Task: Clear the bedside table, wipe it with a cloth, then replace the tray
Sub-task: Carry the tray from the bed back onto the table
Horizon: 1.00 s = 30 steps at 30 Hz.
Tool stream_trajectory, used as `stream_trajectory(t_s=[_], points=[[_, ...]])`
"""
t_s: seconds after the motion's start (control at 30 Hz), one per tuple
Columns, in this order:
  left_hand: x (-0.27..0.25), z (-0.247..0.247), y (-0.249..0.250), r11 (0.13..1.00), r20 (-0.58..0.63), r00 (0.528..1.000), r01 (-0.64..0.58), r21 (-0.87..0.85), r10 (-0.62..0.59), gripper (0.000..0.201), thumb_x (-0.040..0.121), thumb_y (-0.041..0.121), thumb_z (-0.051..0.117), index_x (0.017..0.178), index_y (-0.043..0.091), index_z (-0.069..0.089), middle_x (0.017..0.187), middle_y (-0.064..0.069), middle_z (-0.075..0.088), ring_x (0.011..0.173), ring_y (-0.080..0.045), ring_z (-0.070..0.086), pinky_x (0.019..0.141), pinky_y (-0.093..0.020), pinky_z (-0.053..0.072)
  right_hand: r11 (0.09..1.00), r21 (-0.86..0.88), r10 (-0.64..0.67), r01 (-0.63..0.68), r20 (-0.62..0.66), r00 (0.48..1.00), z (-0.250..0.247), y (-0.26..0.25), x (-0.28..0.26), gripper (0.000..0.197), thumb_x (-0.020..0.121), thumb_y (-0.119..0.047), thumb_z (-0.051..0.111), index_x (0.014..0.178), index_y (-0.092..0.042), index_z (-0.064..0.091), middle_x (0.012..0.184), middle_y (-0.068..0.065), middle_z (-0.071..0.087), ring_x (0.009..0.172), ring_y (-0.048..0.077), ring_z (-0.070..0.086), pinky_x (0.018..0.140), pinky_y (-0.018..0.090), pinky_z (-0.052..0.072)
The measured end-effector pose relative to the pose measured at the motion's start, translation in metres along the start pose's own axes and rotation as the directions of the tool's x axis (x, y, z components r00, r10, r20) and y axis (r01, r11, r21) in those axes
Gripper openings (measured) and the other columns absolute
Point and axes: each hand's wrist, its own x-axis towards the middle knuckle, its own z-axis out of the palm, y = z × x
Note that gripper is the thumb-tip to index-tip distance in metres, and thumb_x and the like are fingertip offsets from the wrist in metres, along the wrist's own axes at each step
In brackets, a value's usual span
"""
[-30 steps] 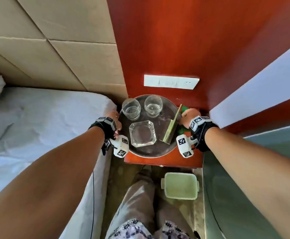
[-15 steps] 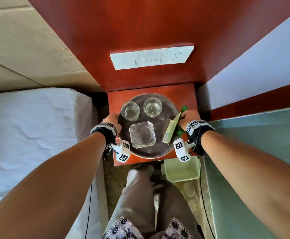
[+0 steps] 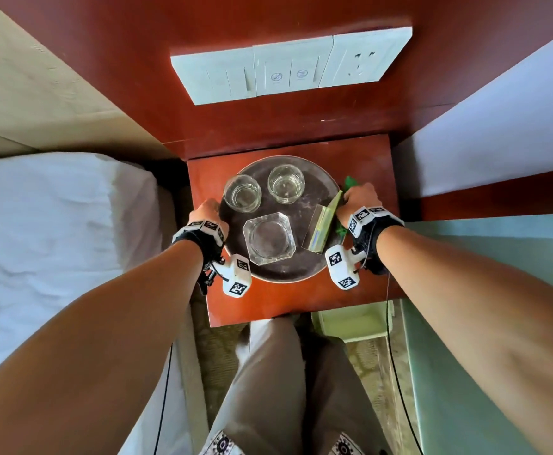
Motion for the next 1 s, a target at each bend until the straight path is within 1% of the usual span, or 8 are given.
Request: stream_trajectory(t_s=[0.07,0.1,0.27,0.43,0.63,0.77,0.9,1.0], points=[[0.007,0.003,-0.001,1.000,-0.005,1.000,0.004,0.001,-0.004,0.031,0.075,0.007,0.056,0.096,0.030,0.053,0.090,-0.010,0.065,0.077,-0.033,0.069,0.074,-0.044,0.060,0.997,-0.059,-0.049,0.051,0.020,0.999,0.002,-0.003,0.003,0.027,0.085,-0.022,0.058,0.105,-0.005,0.064,0.120,0.009,0.042,0.093,0.039,0.060,0.088,0.040,0.051],[0.010,0.004,-0.001,1.000,-0.008,1.000,0.008,0.001,-0.008,0.031,0.076,0.006,0.057,0.097,0.029,0.053,0.090,-0.010,0.065,0.077,-0.032,0.068,0.074,-0.044,0.060,0.994,-0.081,-0.069,0.070,0.020,0.997,0.004,-0.004,0.006,0.026,0.087,-0.022,0.057,0.104,-0.004,0.065,0.127,0.010,0.039,0.097,0.041,0.060,0.091,0.042,0.051],[0.016,0.003,0.002,0.999,-0.046,0.999,0.027,-0.028,-0.028,0.033,0.077,0.003,0.059,0.101,0.025,0.052,0.089,-0.008,0.063,0.082,-0.031,0.067,0.078,-0.043,0.059,0.987,-0.128,-0.100,0.099,-0.001,0.995,0.010,-0.010,0.019,0.031,0.087,-0.019,0.054,0.115,-0.005,0.060,0.136,0.010,0.034,0.104,0.041,0.058,0.092,0.043,0.049],[0.023,0.004,0.003,0.998,-0.075,0.996,0.040,-0.051,-0.044,0.032,0.078,0.002,0.059,0.103,0.021,0.054,0.091,-0.008,0.063,0.083,-0.030,0.066,0.079,-0.043,0.059,0.982,-0.145,-0.128,0.123,-0.024,0.991,0.014,-0.016,0.025,0.031,0.088,-0.021,0.056,0.114,-0.005,0.054,0.133,0.010,0.037,0.101,0.041,0.059,0.085,0.042,0.047],[0.028,0.001,0.006,0.997,-0.095,0.994,0.055,-0.049,-0.059,0.034,0.079,0.003,0.060,0.108,0.019,0.054,0.097,-0.008,0.063,0.089,-0.030,0.063,0.086,-0.041,0.056,0.979,-0.150,-0.146,0.137,-0.052,0.988,0.019,-0.022,0.035,0.033,0.087,-0.019,0.056,0.117,-0.006,0.053,0.133,0.011,0.037,0.102,0.041,0.060,0.085,0.043,0.048],[0.031,-0.001,0.008,0.998,-0.105,0.992,0.060,-0.033,-0.063,0.034,0.080,0.003,0.061,0.108,0.019,0.054,0.097,-0.008,0.062,0.089,-0.029,0.062,0.088,-0.041,0.055,0.977,-0.166,-0.144,0.132,-0.063,0.988,0.018,-0.025,0.041,0.032,0.092,-0.015,0.049,0.121,-0.001,0.052,0.137,0.013,0.037,0.110,0.042,0.057,0.091,0.043,0.045],[0.026,-0.001,0.007,0.998,-0.085,0.994,0.065,0.024,-0.062,0.034,0.080,0.005,0.062,0.111,0.016,0.054,0.100,-0.010,0.063,0.090,-0.030,0.062,0.086,-0.041,0.055,0.970,-0.190,-0.167,0.152,-0.063,0.984,0.019,-0.023,0.040,0.035,0.095,-0.012,0.042,0.129,-0.004,0.042,0.140,0.012,0.038,0.114,0.042,0.055,0.097,0.044,0.045],[0.011,-0.006,0.012,0.994,-0.064,0.997,0.043,0.097,-0.037,0.038,0.079,0.012,0.069,0.114,0.011,0.055,0.105,-0.013,0.065,0.092,-0.033,0.063,0.079,-0.038,0.055,0.967,-0.172,-0.200,0.189,-0.047,0.979,0.012,-0.018,0.027,0.030,0.090,-0.013,0.052,0.119,-0.004,0.054,0.136,0.011,0.032,0.103,0.042,0.059,0.088,0.040,0.046]])
